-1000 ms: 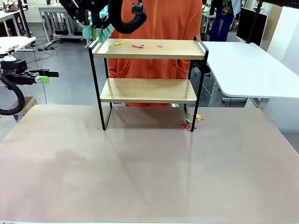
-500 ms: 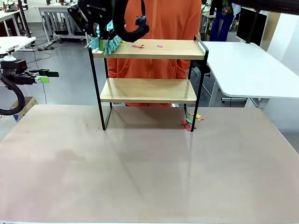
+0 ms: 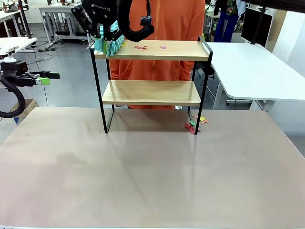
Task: Clean the shelf.
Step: Clean the specific section of the Shelf indicated by the human with the Duster.
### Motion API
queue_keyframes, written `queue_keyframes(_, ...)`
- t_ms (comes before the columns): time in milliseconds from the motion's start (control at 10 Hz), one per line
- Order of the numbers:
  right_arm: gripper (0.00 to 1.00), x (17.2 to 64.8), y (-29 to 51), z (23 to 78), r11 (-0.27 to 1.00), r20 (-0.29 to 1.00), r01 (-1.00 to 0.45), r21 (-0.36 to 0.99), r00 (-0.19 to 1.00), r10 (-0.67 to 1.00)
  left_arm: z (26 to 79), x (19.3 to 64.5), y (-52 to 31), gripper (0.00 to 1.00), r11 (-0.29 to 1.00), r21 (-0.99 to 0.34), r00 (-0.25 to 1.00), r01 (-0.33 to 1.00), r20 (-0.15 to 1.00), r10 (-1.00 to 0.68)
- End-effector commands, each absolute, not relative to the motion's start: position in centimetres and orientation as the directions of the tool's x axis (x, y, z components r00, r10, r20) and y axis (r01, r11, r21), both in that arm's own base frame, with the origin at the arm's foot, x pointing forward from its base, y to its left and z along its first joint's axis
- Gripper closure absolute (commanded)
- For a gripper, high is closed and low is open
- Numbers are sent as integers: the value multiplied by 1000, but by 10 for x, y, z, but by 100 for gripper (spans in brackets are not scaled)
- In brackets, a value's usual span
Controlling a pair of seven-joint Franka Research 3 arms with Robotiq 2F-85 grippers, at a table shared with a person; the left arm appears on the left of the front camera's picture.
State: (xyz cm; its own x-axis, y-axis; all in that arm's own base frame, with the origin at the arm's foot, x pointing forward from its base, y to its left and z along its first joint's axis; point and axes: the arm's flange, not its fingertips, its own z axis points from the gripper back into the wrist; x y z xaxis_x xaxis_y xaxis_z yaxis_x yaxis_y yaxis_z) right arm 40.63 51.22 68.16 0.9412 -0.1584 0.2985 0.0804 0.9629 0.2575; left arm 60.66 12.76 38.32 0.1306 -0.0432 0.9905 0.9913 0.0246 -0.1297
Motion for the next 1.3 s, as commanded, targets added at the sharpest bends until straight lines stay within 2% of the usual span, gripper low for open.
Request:
queue_keyframes(0, 87, 406, 513, 683, 961, 304, 94, 260, 937, -173, 385, 604, 128, 0, 20, -112, 113, 993, 992, -50)
queue_keyframes(100, 87, 406, 512, 682, 963, 299, 80, 258, 941, -158, 385, 604, 128, 0, 20, -112, 113, 993, 992, -50)
queue_keyframes(400, 87, 417, 454, 674, 954, 205, 164, 253, 954, -219, 385, 604, 128, 0, 20, -112, 113, 993, 992, -50)
queue_keyframes(900, 87, 431, 353, 664, 931, 140, 269, 248, 941, -309, 385, 604, 128, 0, 20, -112, 113, 993, 992, -50)
queue_keyframes(1200, 87, 434, 288, 652, 925, 93, 327, 191, 932, -349, 385, 604, 128, 0, 20, -112, 113, 993, 992, -50)
